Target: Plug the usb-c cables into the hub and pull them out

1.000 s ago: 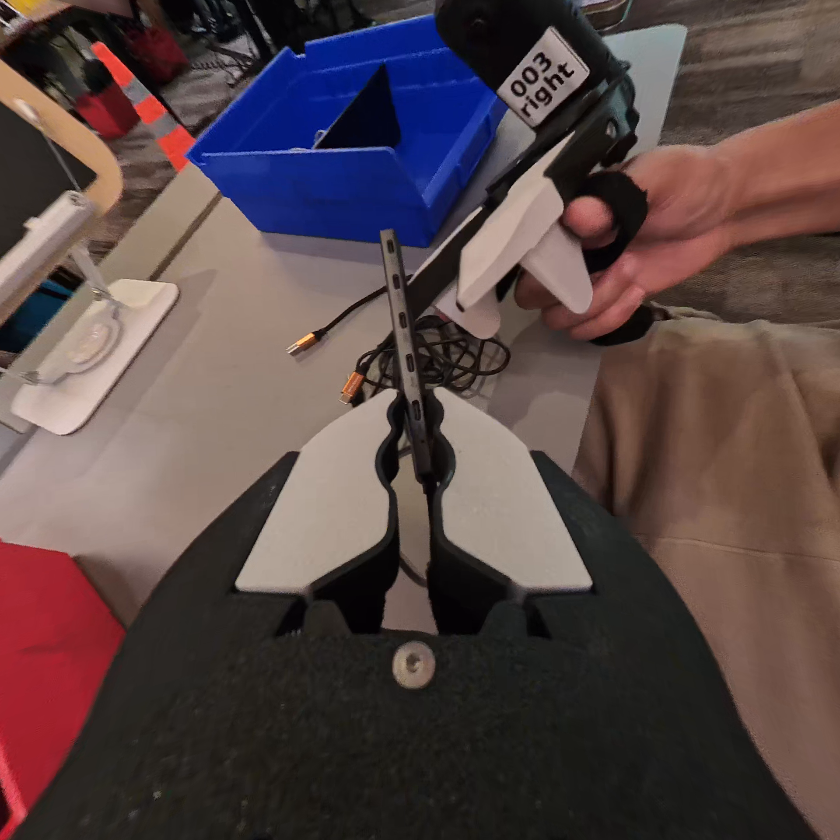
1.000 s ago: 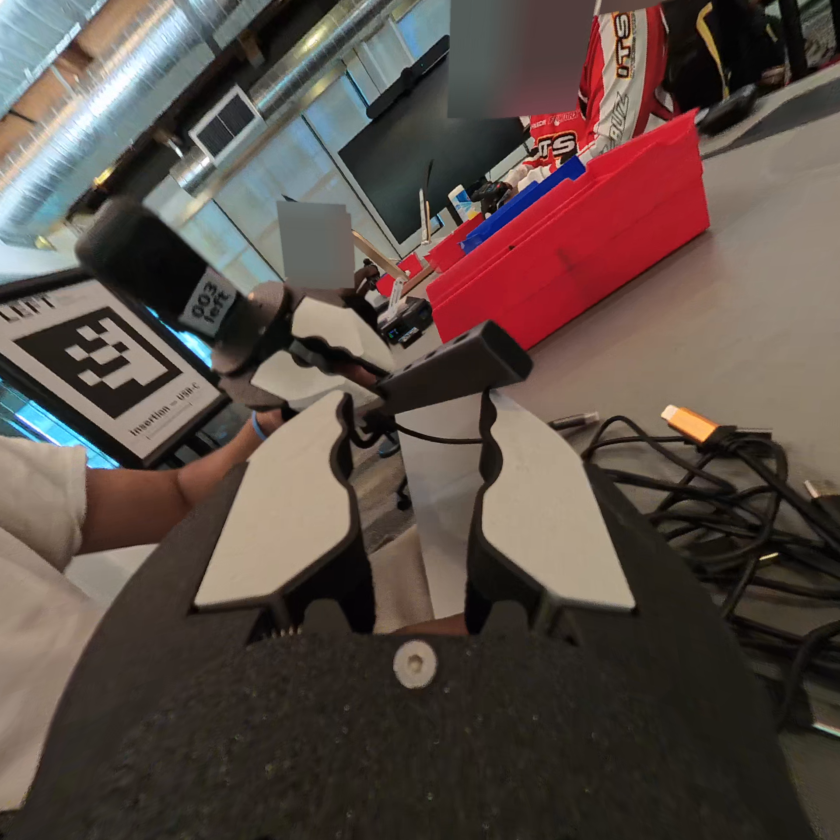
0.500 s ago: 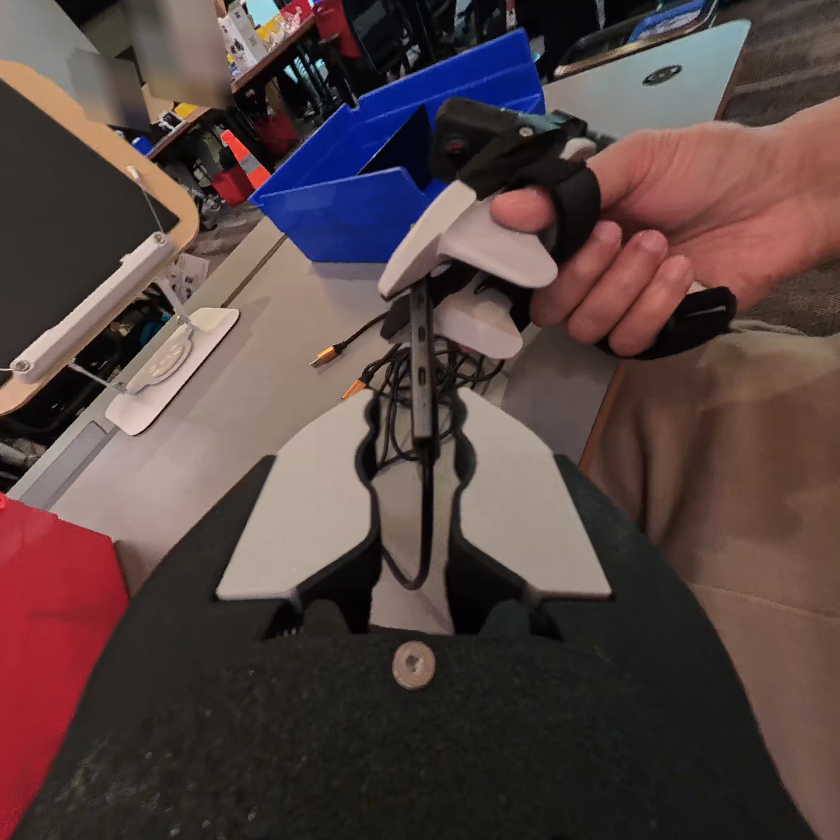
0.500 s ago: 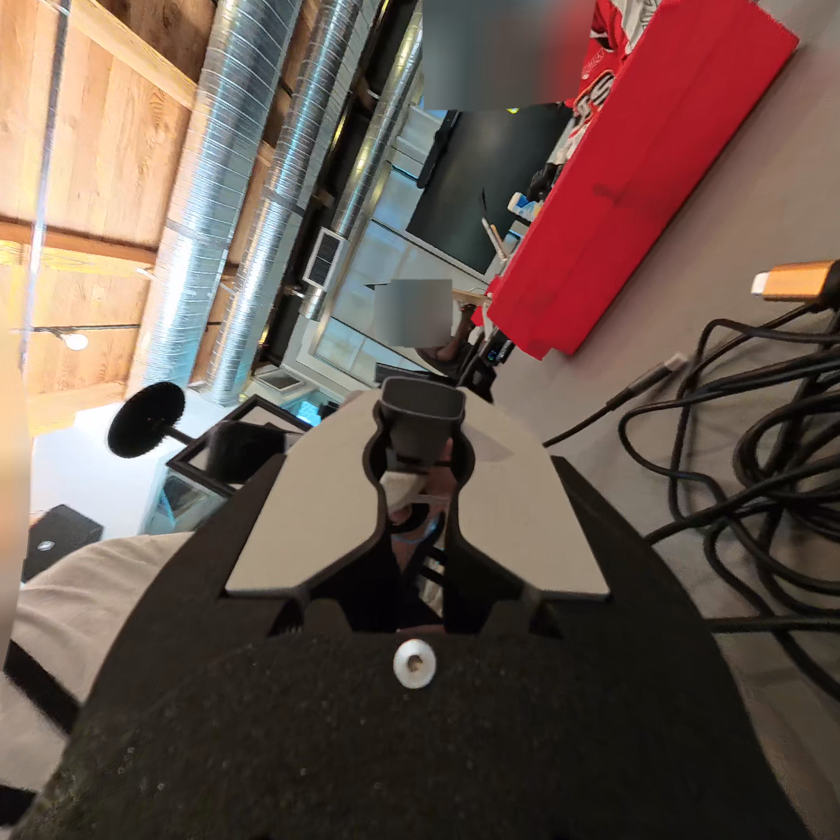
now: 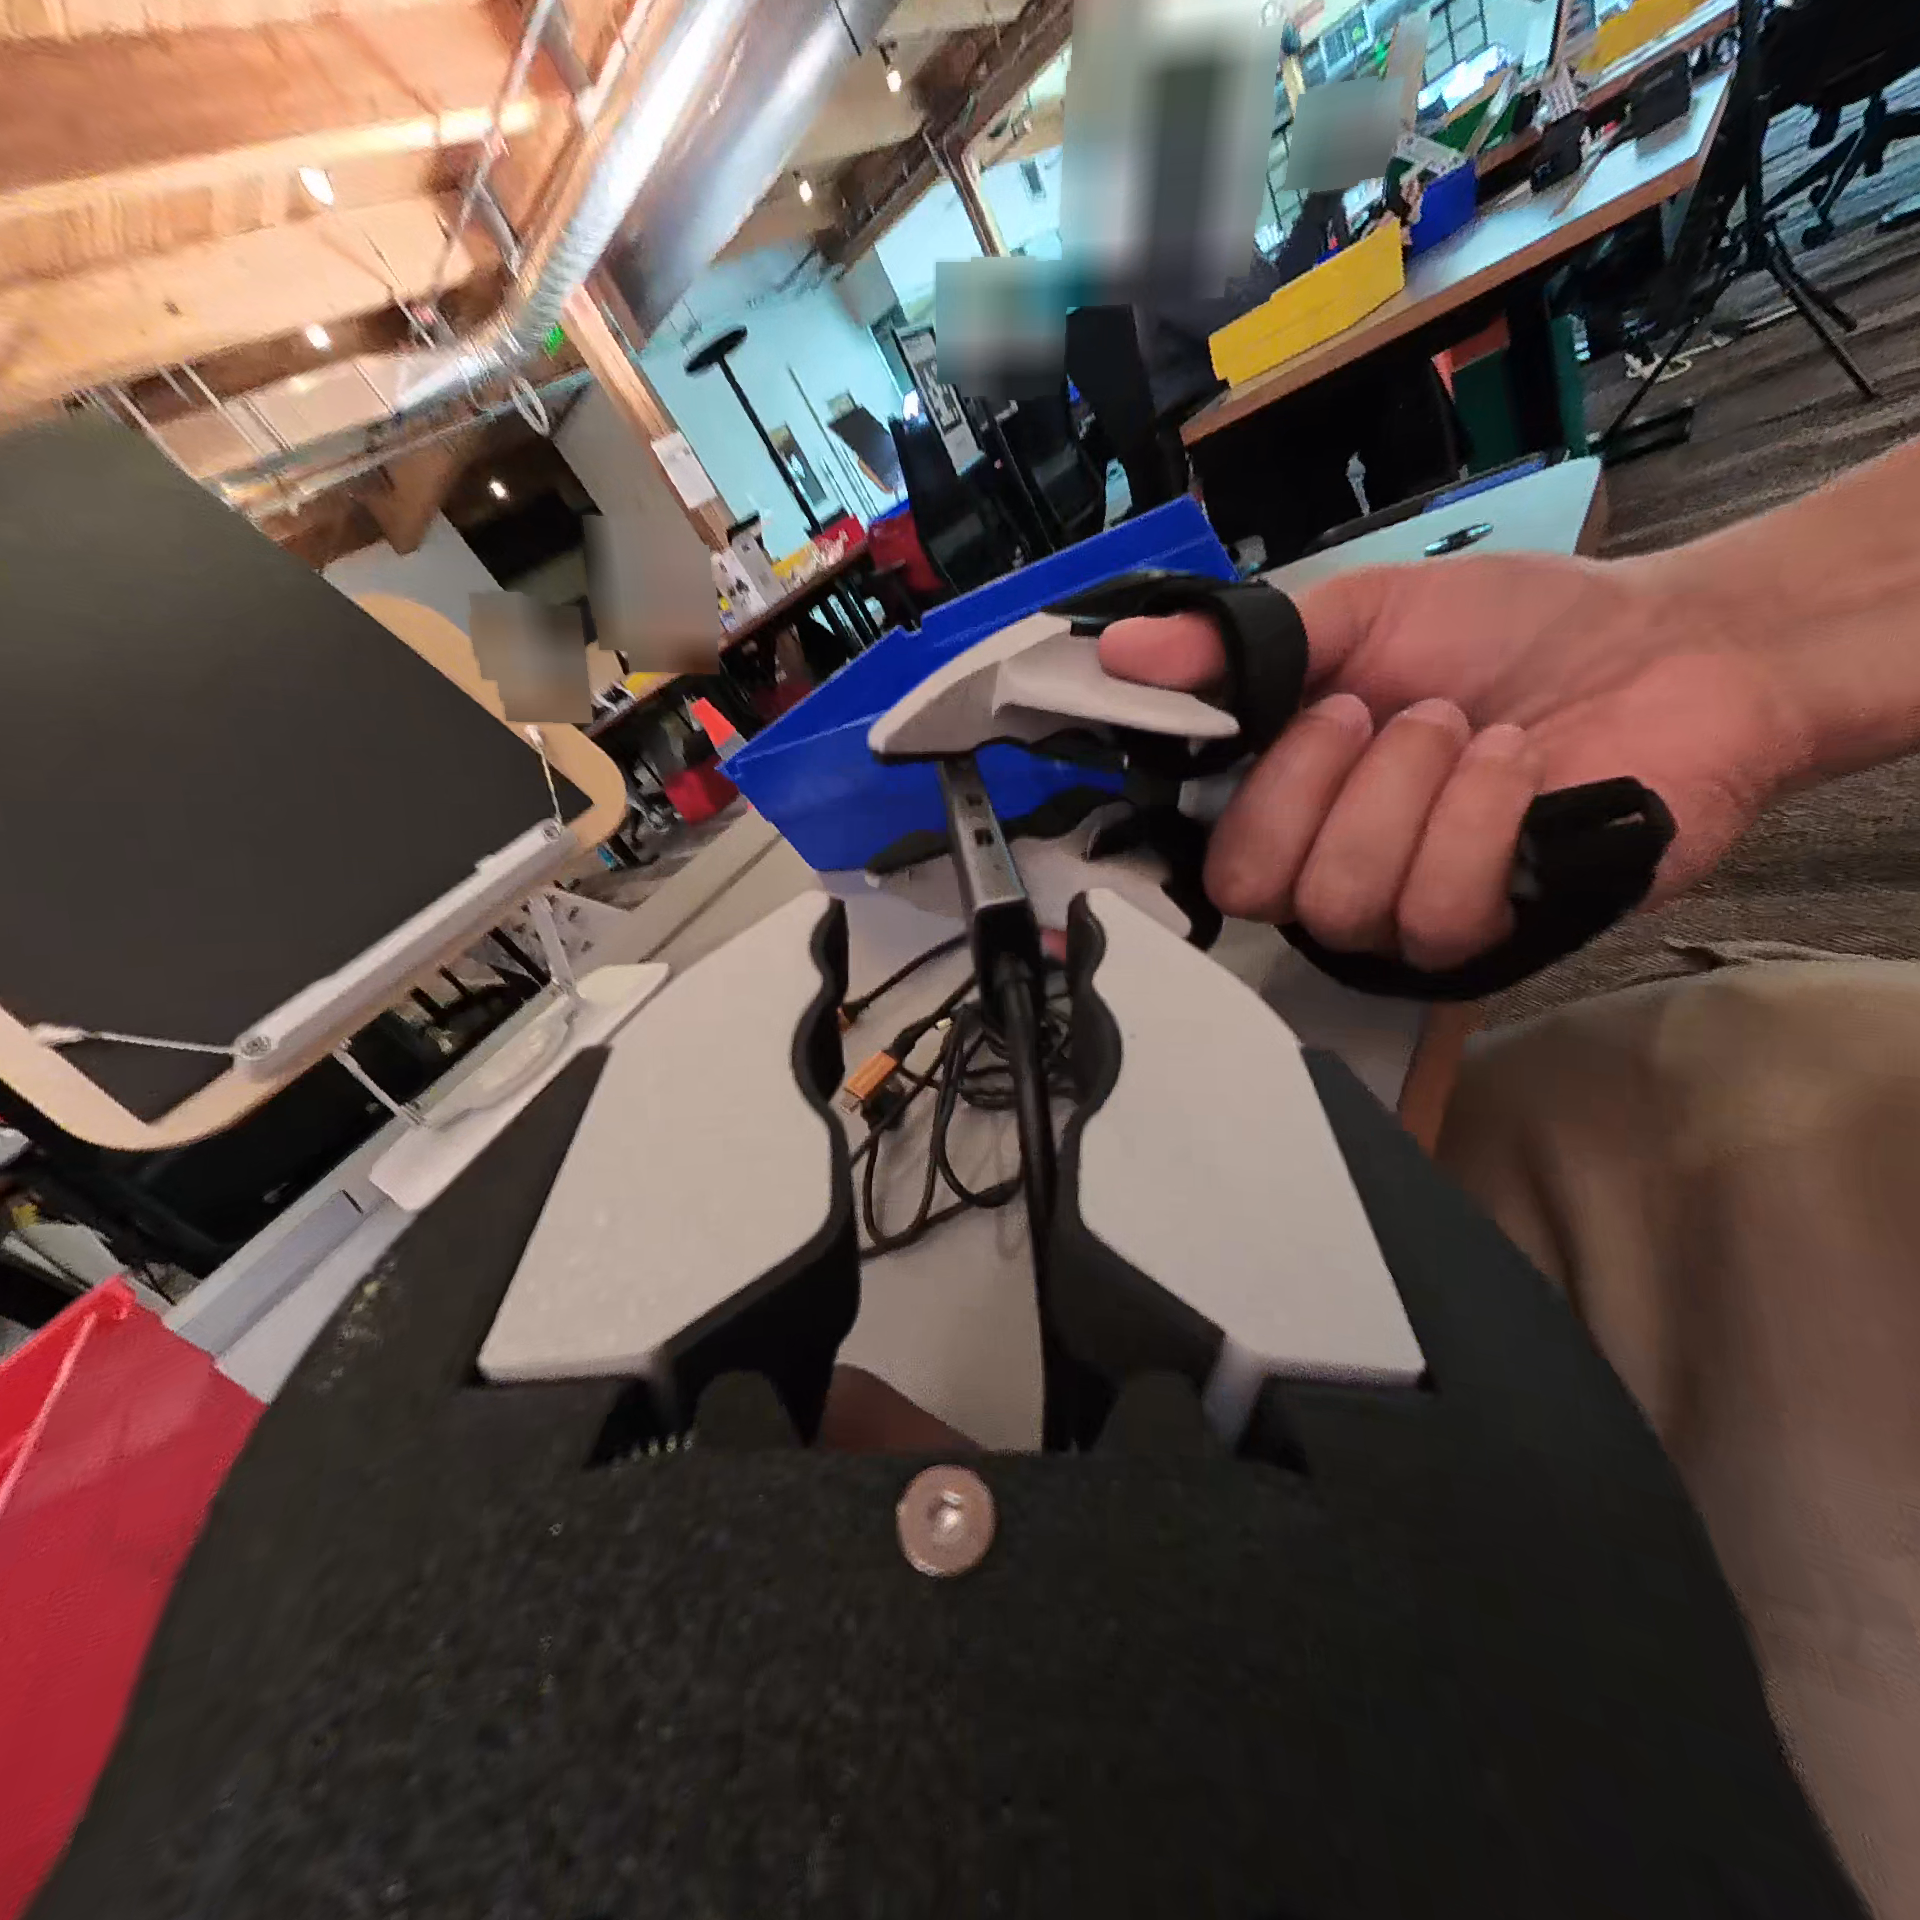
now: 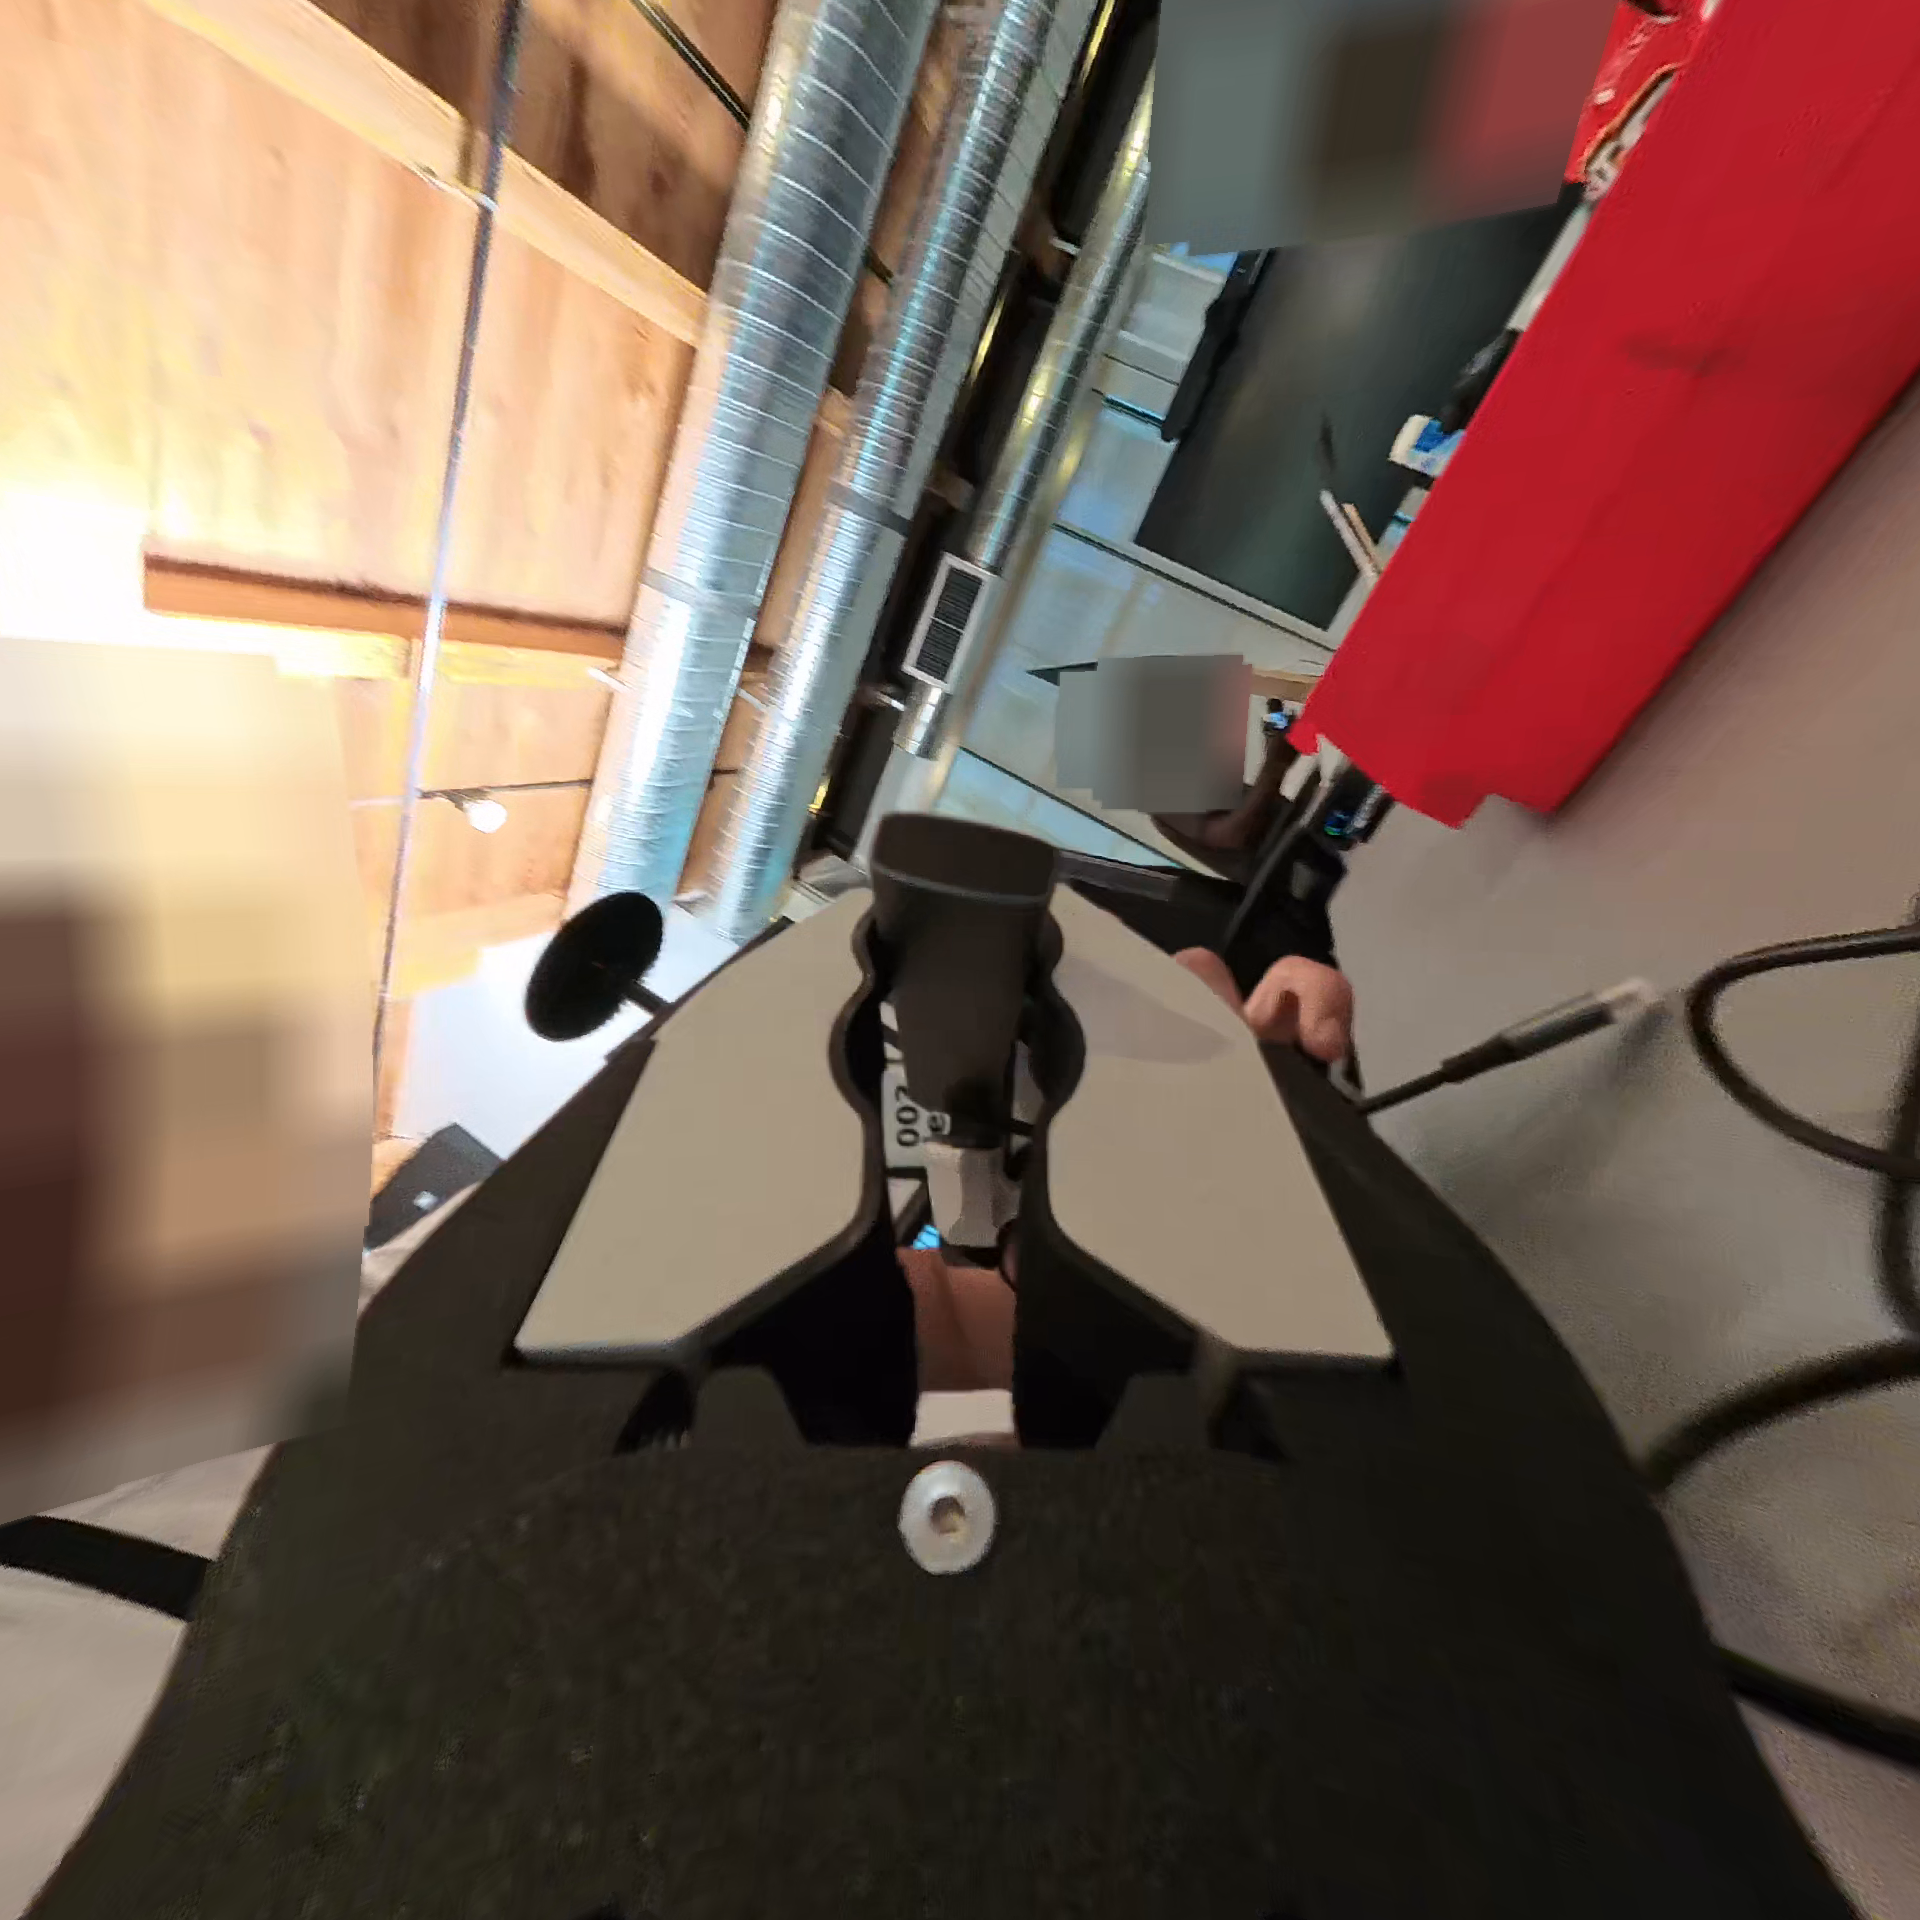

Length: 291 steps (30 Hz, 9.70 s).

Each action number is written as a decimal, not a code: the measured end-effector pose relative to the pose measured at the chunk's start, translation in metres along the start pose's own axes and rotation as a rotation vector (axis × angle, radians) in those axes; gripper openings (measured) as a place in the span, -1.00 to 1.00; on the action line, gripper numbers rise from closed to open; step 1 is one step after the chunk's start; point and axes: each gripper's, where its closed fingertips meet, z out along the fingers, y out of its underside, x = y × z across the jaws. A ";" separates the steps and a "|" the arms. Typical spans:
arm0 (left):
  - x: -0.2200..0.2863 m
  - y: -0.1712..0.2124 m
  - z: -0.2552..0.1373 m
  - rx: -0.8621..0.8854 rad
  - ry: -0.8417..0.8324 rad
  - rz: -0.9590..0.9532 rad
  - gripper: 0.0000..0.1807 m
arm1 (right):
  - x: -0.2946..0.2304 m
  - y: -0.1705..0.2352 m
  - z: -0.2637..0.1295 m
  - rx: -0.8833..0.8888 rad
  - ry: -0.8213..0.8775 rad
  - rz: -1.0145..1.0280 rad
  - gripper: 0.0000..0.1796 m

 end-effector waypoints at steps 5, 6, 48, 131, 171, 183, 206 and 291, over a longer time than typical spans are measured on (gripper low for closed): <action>-0.002 -0.013 -0.003 0.047 -0.036 0.086 -0.79 | 0.002 0.002 0.004 0.026 -0.022 0.041 -0.75; -0.003 -0.016 -0.004 0.058 -0.045 0.083 -0.77 | 0.002 0.002 0.003 0.033 -0.023 0.046 -0.75; -0.075 0.067 -0.002 -0.157 -0.153 0.190 -0.90 | 0.089 -0.079 -0.054 -1.082 1.092 -1.414 -0.65; -0.039 0.097 0.029 -0.466 -0.214 0.904 -0.90 | 0.083 0.004 -0.041 -1.142 1.027 -0.899 -0.93; -0.062 0.117 0.018 -0.547 -0.256 0.558 -0.90 | 0.093 -0.008 0.004 -0.713 0.828 -0.921 -0.88; -0.060 0.109 0.019 -0.513 -0.239 0.537 -0.90 | 0.086 -0.002 0.011 -0.766 0.850 -0.993 -0.88; -0.144 0.102 -0.027 -0.520 -0.629 0.300 -0.90 | 0.111 -0.046 -0.099 -0.886 1.181 -0.819 -0.74; -0.085 0.109 -0.018 -0.495 -0.211 0.660 -0.90 | 0.101 -0.035 -0.002 -1.040 1.090 -1.033 -1.00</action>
